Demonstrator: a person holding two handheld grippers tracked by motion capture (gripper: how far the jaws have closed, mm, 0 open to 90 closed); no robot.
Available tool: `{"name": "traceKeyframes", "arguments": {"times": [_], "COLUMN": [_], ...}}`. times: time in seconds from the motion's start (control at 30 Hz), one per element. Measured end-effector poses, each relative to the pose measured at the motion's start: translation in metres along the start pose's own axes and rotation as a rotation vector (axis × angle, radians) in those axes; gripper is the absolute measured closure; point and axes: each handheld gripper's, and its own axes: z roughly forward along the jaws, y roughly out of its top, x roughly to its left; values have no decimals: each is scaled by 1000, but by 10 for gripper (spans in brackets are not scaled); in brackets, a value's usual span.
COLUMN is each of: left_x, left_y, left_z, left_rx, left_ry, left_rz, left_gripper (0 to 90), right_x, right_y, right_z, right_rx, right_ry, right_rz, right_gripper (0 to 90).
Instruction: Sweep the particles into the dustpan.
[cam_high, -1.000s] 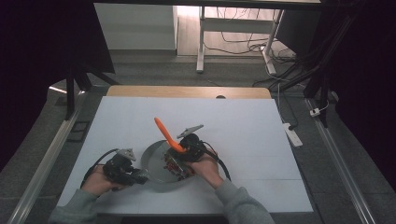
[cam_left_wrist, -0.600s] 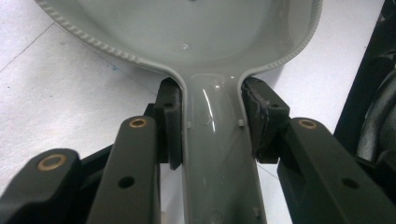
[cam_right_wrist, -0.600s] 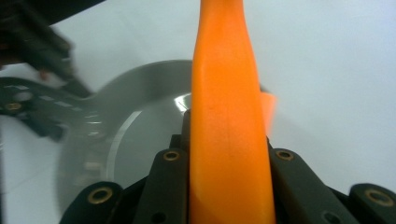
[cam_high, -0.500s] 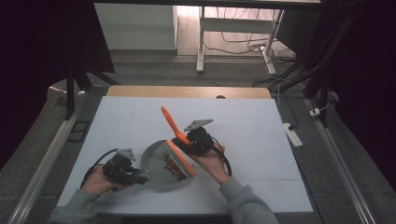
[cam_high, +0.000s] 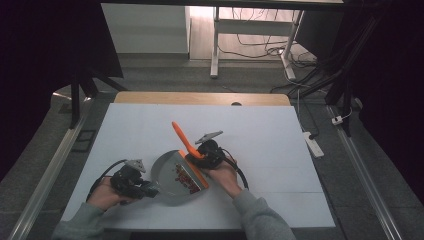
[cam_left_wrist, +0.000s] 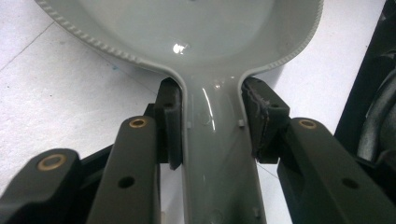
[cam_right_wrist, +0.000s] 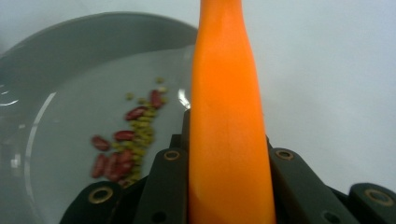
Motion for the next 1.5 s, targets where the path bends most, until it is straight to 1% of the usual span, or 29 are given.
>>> {"name": "traceKeyframes", "arguments": {"times": [0.03, 0.07, 0.1, 0.13, 0.17, 0.2, 0.27, 0.3, 0.37, 0.43, 0.47, 0.53, 0.6, 0.63, 0.77, 0.87, 1.0, 1.2, 1.3, 1.5], "left_x": [0, 0, 0, 0, 0, 0, 0, 0, 0, 0, 0, 0, 0, 0, 0, 0, 0, 0, -1, -4], "left_y": [0, 0, 0, 0, 0, 0, 0, 0, 0, 0, 0, 0, 0, 0, 0, -1, -1, -3, -4, -5], "left_z": [0, 0, 0, 0, 0, 0, 0, 0, 0, 0, 0, 0, 0, 0, 0, 1, 0, 1, 2, 6], "left_rx": [1, -1, -1, 1, -1, -1, -1, 0, -1, -2, -2, -1, -2, -4, -6, -11, -22, -49, -62, -88], "left_ry": [0, 0, 0, 0, 0, 1, -1, -1, -1, -3, -3, -2, 0, -1, 2, 4, 7, 13, 24, 45], "left_rz": [0, -3, -3, -1, -2, 0, -2, -1, -2, -1, -2, -1, -1, -2, -3, -2, -3, -14, -12, -4], "left_gripper": [611, 611, 611, 611, 611, 611, 612, 612, 611, 611, 611, 611, 611, 611, 611, 611, 612, 612, 611, 611], "right_x": [4, 7, 10, 14, 19, 25, 29, 30, 28, 21, 15, 6, -5, -8, -26, -37, -45, -46, -45, -47], "right_y": [1, 2, 3, 4, 5, 8, 11, 13, 16, 17, 16, 14, 10, 9, 3, -2, -5, -7, -8, -12], "right_z": [1, 1, 0, 0, 0, -1, -6, -10, -20, -28, -31, -34, -34, -34, -34, -37, -41, -47, -51, -61], "right_rx": [-8, -21, -34, -42, -45, -56, -80, -96, -124, -140, -148, -145, -131, -124, -110, -110, -115, -120, -119, -134], "right_ry": [8, 35, 84, 126, 152, 170, 179, 174, 140, 101, 75, 35, 3, -10, -48, -62, -68, -73, -76, -78], "right_rz": [0, 9, 31, 45, 34, 11, -8, -12, -26, -30, -26, -10, 7, 10, 48, 78, 99, 86, 79, 73], "right_gripper": [770, 770, 769, 769, 769, 769, 769, 769, 769, 769, 769, 769, 769, 769, 768, 768, 768, 768, 768, 768]}}
